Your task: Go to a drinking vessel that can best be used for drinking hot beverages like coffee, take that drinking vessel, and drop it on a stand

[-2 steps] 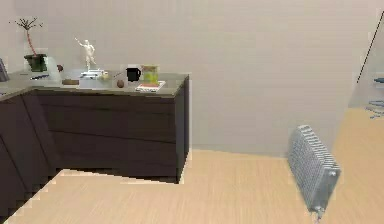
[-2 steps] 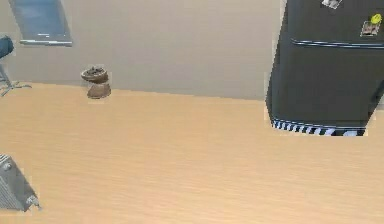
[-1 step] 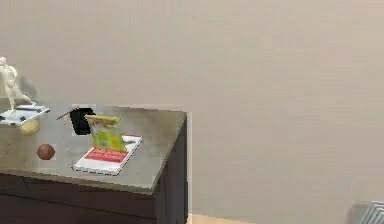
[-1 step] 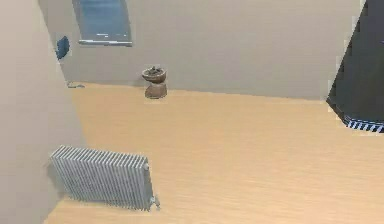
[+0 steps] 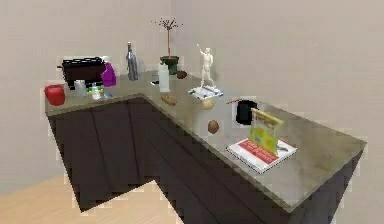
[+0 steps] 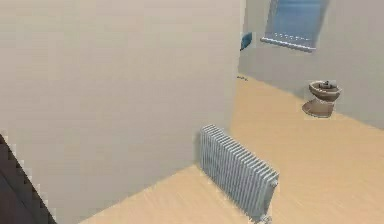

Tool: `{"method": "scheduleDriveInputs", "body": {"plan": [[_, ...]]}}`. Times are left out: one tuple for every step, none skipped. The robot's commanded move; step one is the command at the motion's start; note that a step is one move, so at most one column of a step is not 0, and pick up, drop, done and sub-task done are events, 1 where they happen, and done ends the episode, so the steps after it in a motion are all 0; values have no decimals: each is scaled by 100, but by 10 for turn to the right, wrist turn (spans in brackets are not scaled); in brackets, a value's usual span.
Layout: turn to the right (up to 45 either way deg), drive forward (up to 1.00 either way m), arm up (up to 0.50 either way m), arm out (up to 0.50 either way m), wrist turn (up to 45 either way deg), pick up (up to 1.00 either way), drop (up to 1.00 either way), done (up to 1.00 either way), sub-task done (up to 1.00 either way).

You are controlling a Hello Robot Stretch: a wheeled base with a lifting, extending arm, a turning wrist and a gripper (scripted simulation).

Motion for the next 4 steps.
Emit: {"method": "scheduleDriveInputs", "body": {"plan": [[-450,0,0,0,0,0,0,0,0],[-270,0,0,0,0,0,0,0,0],[450,0,0,0,0,0,0,0,0],[30,0,0,0,0,0,0,0,0]]}}
